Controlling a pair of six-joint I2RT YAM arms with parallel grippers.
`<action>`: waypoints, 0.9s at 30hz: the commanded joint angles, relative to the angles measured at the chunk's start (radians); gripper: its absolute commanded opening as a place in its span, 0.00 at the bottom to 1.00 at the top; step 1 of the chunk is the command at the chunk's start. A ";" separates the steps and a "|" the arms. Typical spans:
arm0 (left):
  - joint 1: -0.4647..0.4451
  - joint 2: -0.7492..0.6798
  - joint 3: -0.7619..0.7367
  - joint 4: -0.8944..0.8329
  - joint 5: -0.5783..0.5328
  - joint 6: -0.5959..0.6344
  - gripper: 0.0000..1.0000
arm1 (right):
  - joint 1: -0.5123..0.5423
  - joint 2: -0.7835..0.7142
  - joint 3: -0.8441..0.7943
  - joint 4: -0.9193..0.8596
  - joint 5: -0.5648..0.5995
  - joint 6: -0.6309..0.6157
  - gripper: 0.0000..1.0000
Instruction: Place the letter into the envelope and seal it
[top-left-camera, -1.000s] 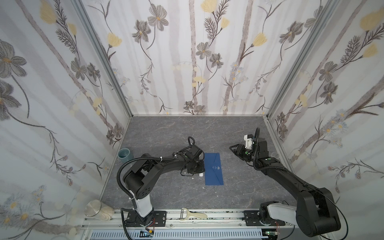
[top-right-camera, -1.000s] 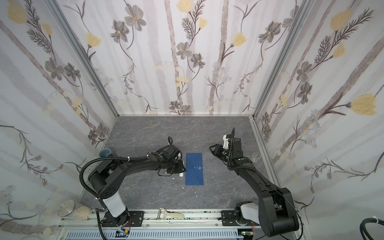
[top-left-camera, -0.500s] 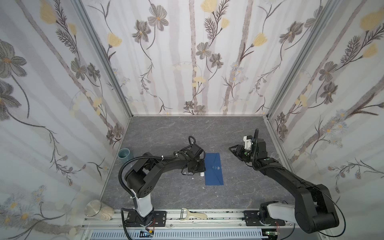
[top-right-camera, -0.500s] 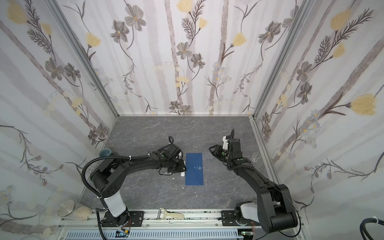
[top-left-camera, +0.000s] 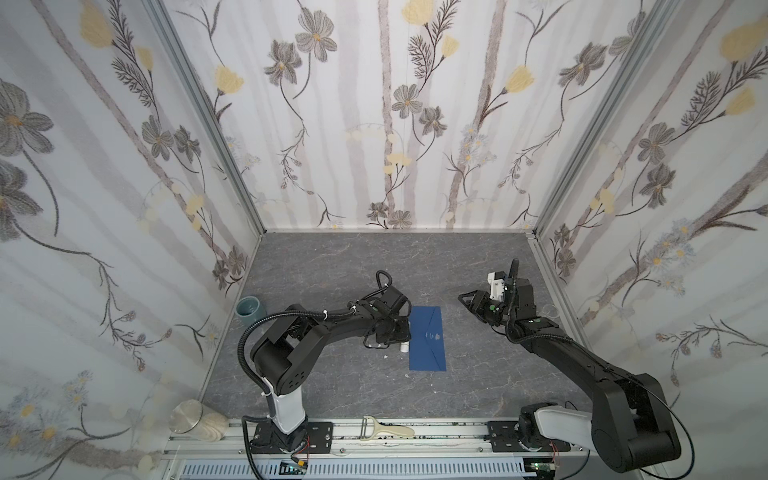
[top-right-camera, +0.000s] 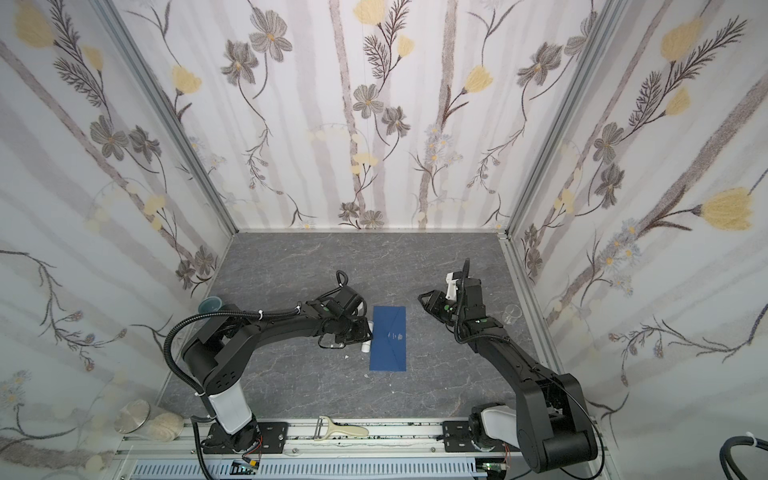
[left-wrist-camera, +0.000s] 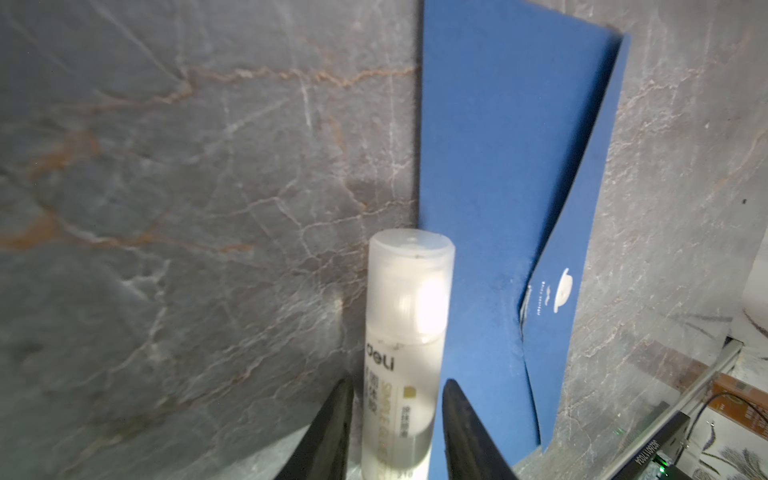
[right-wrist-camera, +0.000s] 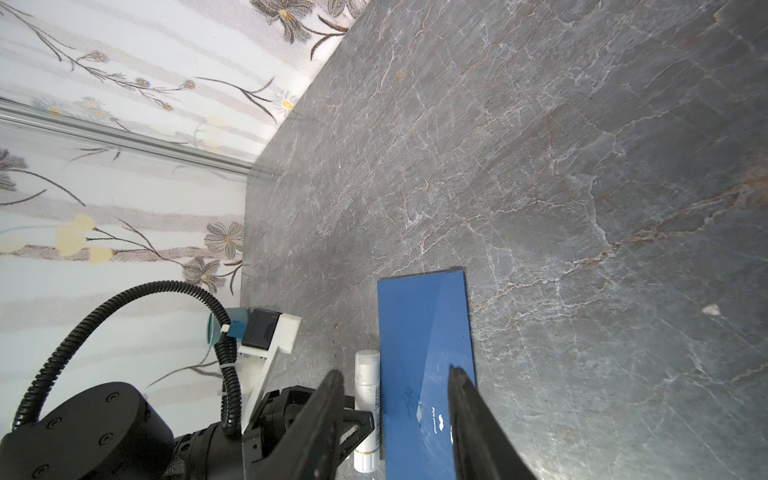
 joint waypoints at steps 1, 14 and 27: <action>0.002 -0.024 0.005 -0.033 -0.045 -0.018 0.39 | 0.001 -0.007 0.004 0.035 -0.013 0.003 0.43; 0.025 -0.129 -0.006 -0.033 -0.155 -0.016 0.41 | 0.001 -0.047 0.043 -0.012 0.003 -0.015 0.43; 0.101 -0.343 -0.004 0.015 -0.422 0.112 0.41 | -0.026 -0.213 0.121 -0.157 0.221 -0.219 0.43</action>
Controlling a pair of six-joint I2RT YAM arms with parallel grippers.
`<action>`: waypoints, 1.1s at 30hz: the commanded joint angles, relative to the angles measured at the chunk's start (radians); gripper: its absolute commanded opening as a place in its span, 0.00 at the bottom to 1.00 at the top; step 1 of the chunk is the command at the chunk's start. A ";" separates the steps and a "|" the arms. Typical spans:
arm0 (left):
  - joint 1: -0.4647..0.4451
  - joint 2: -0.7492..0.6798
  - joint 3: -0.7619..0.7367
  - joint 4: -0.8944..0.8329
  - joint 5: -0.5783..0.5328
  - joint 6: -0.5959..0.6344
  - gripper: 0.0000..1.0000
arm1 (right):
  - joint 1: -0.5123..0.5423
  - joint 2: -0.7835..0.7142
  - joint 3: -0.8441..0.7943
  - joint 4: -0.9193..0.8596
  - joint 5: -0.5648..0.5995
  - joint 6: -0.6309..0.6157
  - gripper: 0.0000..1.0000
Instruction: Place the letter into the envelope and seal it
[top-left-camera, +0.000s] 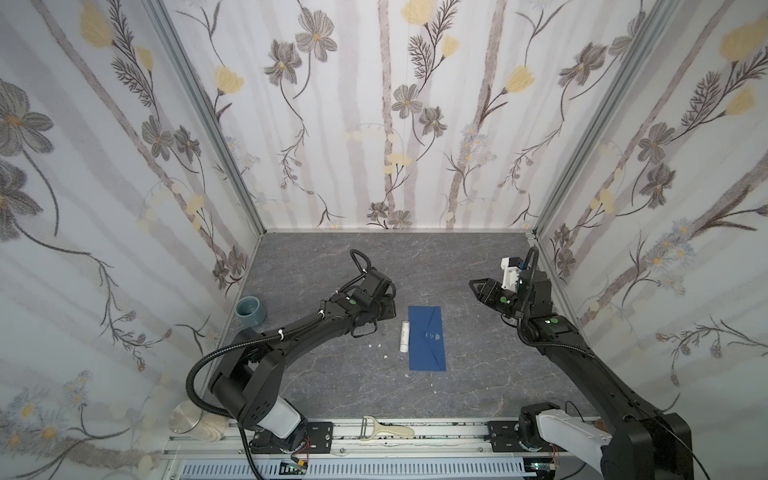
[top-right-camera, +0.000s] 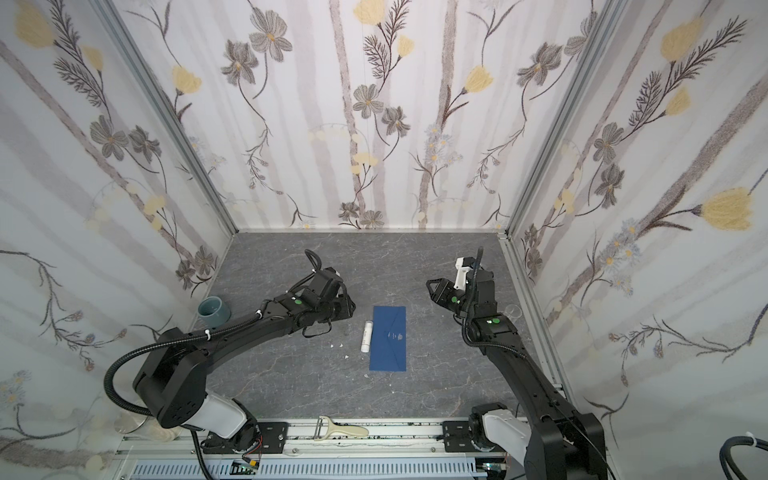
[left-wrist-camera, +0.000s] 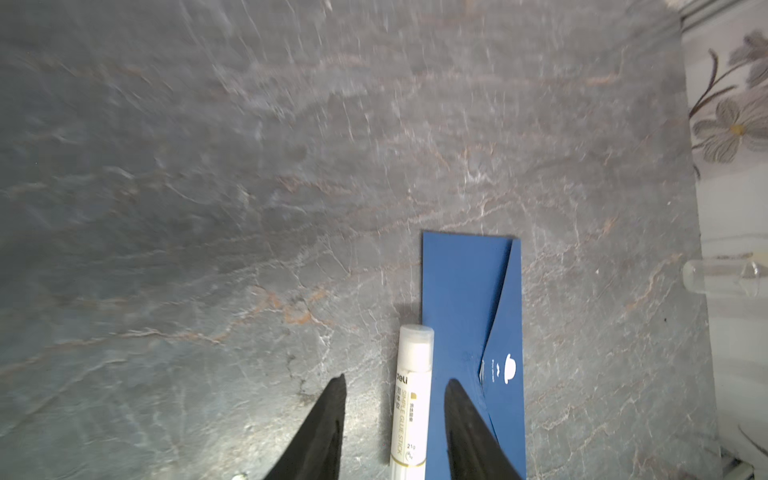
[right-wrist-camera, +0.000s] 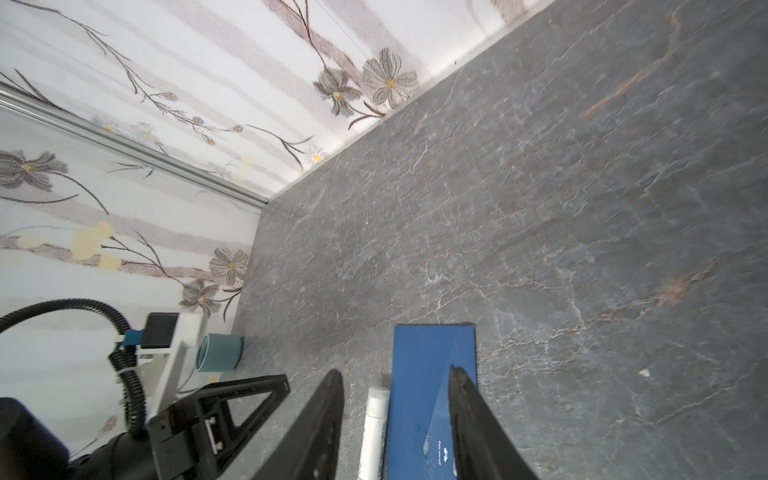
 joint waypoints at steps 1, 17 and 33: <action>0.027 -0.073 -0.004 0.061 -0.152 0.073 0.42 | -0.012 -0.045 0.012 -0.010 0.106 -0.102 0.43; 0.286 -0.444 -0.218 0.393 -0.232 0.312 1.00 | -0.082 -0.188 -0.050 0.181 0.373 -0.358 0.81; 0.481 -0.392 -0.491 0.850 -0.167 0.522 1.00 | -0.146 -0.114 -0.331 0.649 0.539 -0.460 1.00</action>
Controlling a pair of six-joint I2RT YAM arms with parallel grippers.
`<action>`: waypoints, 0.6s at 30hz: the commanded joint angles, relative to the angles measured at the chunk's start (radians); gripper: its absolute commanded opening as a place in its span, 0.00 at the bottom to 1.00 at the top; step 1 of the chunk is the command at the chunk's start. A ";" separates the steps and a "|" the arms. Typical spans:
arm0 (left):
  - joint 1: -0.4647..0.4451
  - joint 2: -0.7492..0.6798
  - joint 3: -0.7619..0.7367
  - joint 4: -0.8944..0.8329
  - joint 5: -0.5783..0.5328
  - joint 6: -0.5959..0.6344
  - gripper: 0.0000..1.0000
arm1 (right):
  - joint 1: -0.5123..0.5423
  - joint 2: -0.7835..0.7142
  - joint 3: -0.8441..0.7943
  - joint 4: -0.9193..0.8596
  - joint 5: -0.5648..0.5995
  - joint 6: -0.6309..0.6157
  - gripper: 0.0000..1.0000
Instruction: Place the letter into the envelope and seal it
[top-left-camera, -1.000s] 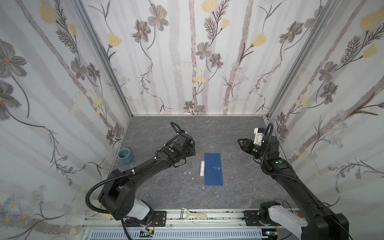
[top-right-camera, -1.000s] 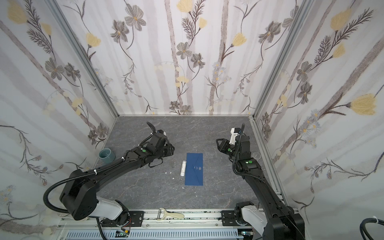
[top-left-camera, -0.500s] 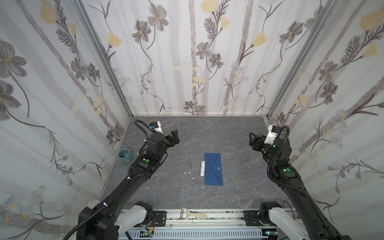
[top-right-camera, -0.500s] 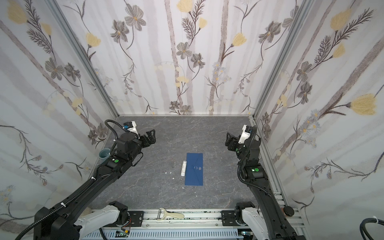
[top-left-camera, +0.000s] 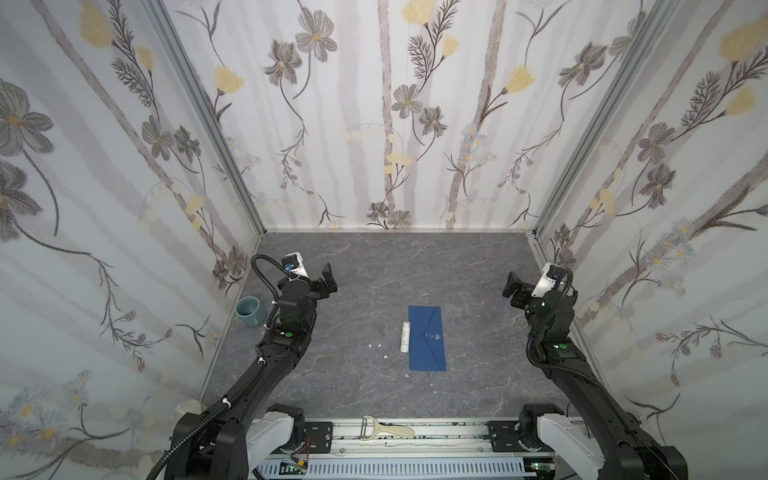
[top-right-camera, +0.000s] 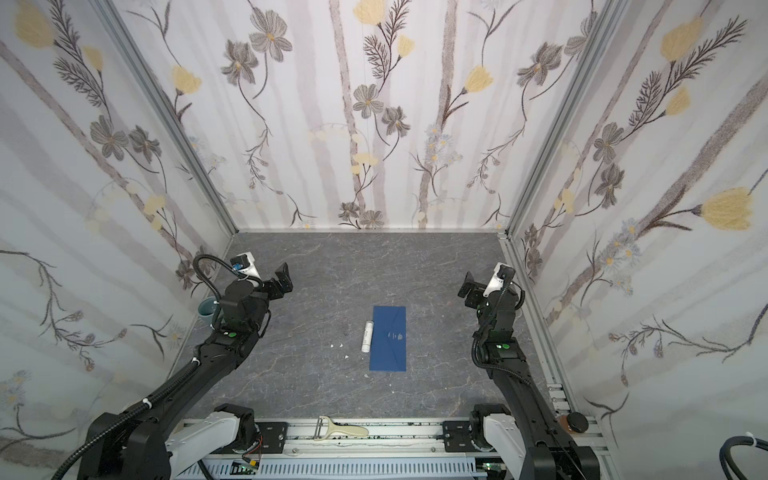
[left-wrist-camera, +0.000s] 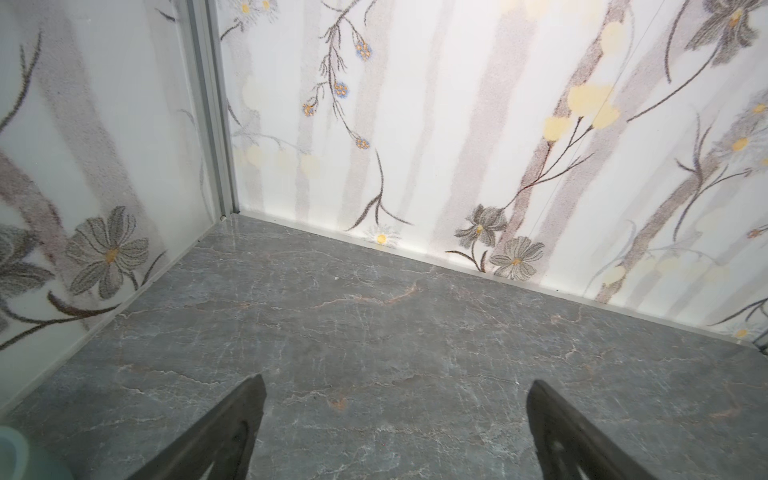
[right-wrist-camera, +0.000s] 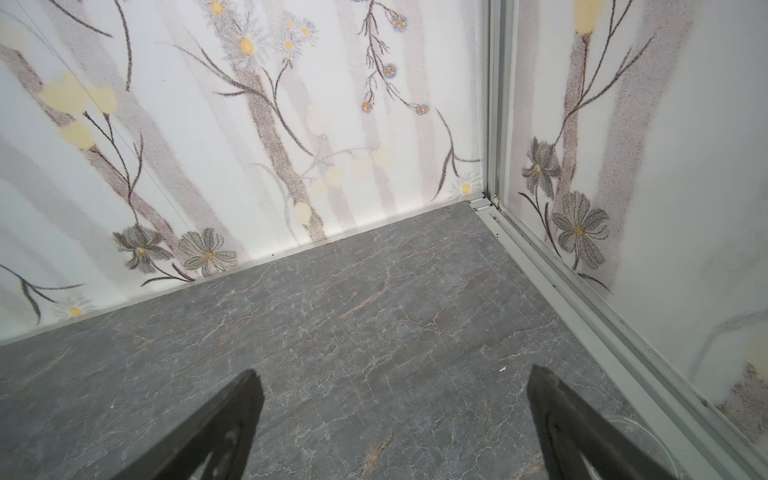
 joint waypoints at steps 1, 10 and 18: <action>0.030 0.025 -0.032 0.132 0.043 0.042 1.00 | -0.002 0.016 -0.060 0.224 0.048 -0.051 1.00; 0.068 0.102 -0.137 0.258 0.019 0.077 1.00 | -0.002 0.094 -0.183 0.463 0.050 -0.130 1.00; 0.085 0.225 -0.215 0.464 0.038 0.132 1.00 | -0.001 0.162 -0.239 0.625 0.041 -0.149 1.00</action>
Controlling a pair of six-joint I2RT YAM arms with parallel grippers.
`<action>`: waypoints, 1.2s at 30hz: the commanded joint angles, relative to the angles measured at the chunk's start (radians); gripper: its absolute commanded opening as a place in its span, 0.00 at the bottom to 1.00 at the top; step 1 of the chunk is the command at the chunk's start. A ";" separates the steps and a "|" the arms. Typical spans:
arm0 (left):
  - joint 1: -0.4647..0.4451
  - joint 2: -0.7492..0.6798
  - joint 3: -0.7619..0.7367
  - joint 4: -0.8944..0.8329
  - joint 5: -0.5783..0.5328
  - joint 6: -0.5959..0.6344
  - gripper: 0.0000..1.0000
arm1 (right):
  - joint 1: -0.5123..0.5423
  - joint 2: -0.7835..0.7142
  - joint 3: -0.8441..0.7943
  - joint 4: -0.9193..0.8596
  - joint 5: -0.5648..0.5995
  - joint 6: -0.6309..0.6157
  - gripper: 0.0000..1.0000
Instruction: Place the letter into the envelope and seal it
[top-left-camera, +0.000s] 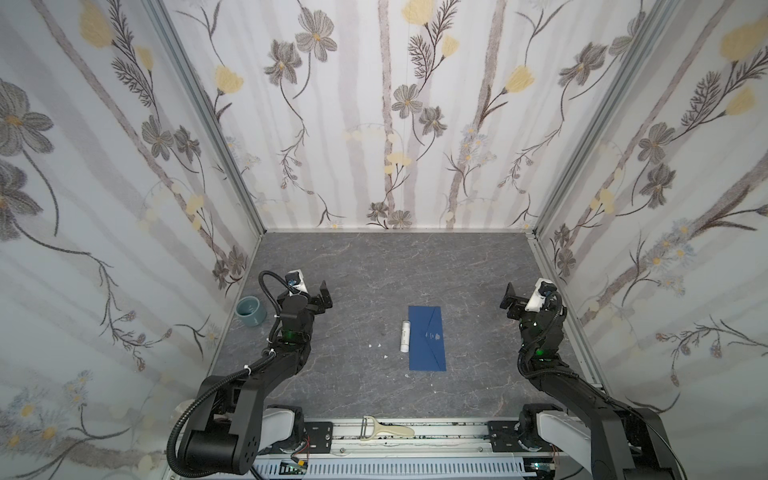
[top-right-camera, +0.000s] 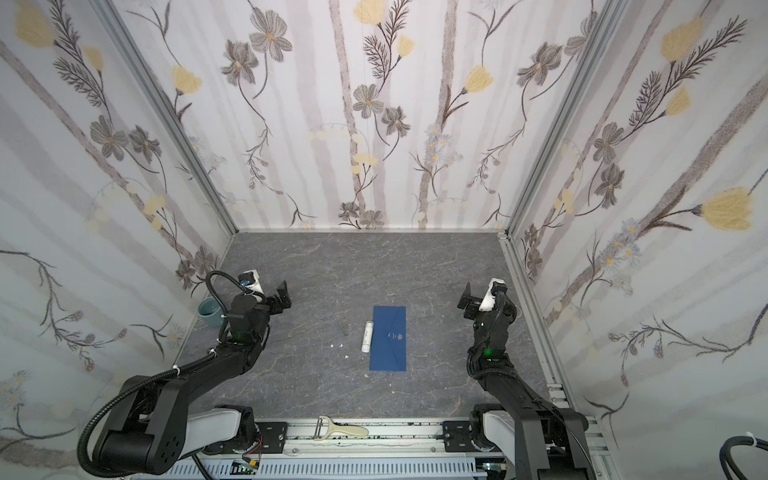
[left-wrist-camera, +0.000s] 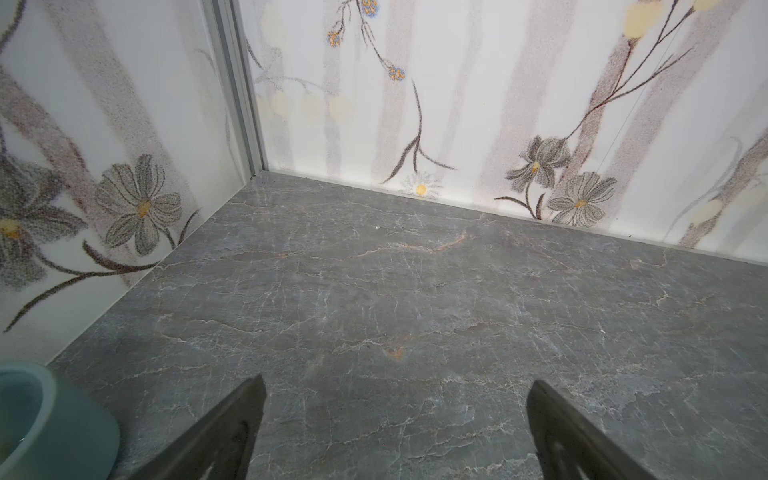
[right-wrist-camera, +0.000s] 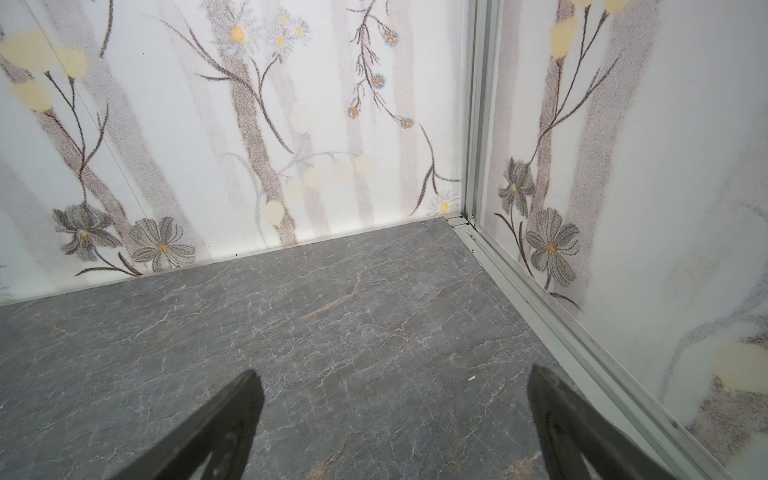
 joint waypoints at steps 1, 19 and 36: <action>0.008 0.055 -0.022 0.171 0.015 0.051 1.00 | 0.000 0.026 -0.023 0.170 -0.002 -0.024 1.00; 0.086 0.303 -0.117 0.575 0.164 0.079 1.00 | -0.010 0.278 -0.074 0.545 -0.098 -0.067 1.00; 0.125 0.307 -0.109 0.569 0.175 0.029 1.00 | -0.040 0.273 0.002 0.384 -0.205 -0.067 1.00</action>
